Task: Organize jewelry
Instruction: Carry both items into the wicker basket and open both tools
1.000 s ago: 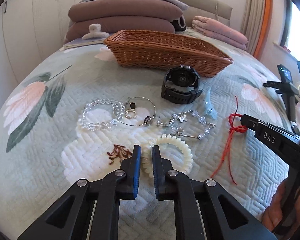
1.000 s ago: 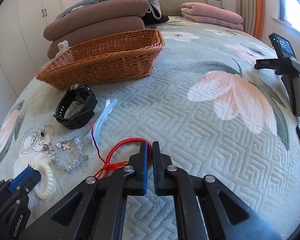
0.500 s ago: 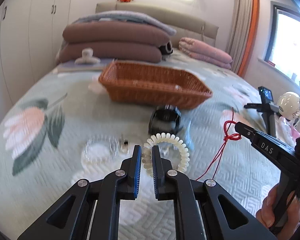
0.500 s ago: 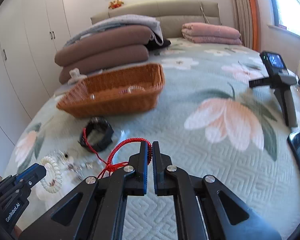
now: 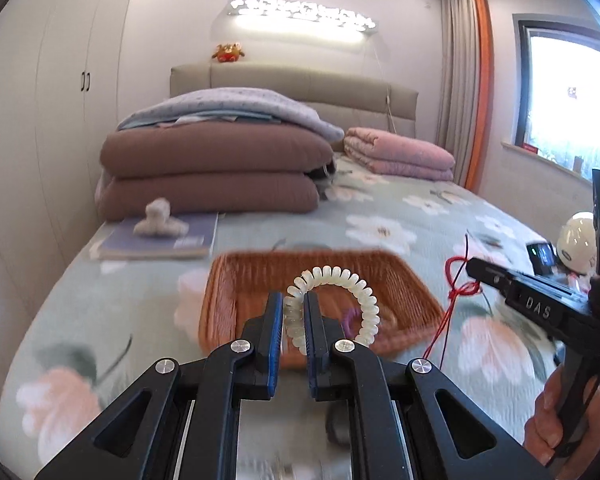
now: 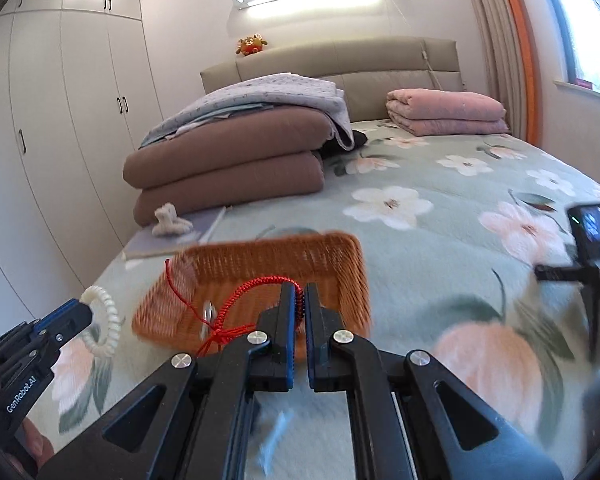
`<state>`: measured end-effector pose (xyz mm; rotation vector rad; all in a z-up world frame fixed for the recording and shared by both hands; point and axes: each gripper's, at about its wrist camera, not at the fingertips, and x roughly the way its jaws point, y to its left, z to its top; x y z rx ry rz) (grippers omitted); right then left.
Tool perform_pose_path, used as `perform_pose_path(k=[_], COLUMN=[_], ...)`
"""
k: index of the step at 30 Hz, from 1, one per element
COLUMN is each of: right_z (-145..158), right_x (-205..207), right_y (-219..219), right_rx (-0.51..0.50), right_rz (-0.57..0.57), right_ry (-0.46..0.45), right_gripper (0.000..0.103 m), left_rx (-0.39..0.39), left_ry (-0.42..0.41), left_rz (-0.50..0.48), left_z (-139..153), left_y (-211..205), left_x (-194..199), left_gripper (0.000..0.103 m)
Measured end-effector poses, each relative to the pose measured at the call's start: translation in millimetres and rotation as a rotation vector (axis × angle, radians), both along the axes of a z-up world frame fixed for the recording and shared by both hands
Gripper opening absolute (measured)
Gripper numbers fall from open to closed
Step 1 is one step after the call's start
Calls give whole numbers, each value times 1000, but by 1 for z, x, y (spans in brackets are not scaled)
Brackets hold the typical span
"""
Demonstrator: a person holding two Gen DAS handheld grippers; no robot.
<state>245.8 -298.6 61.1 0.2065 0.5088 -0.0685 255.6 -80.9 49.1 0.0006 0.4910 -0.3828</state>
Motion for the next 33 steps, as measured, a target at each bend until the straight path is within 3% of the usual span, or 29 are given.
perform_pose_path(k=[7, 13, 21, 33], right_z=[-11, -47, -74, -83], right_x=[73, 119, 127, 137], right_y=[-2, -12, -19, -12], right_rx=[-15, 51, 54, 1], right_rz=[22, 16, -4, 8], right_ry=[105, 259, 307, 337], right_gripper=[6, 6, 6, 6], left_rx=[42, 26, 32, 21], left_ry=[28, 146, 216, 250], left_rz=[-24, -53, -23, -37], left_z=[-6, -39, -71, -90], left_y=[-34, -61, -73, -69], left_x=[67, 106, 119, 124], left_gripper=[10, 10, 9, 9])
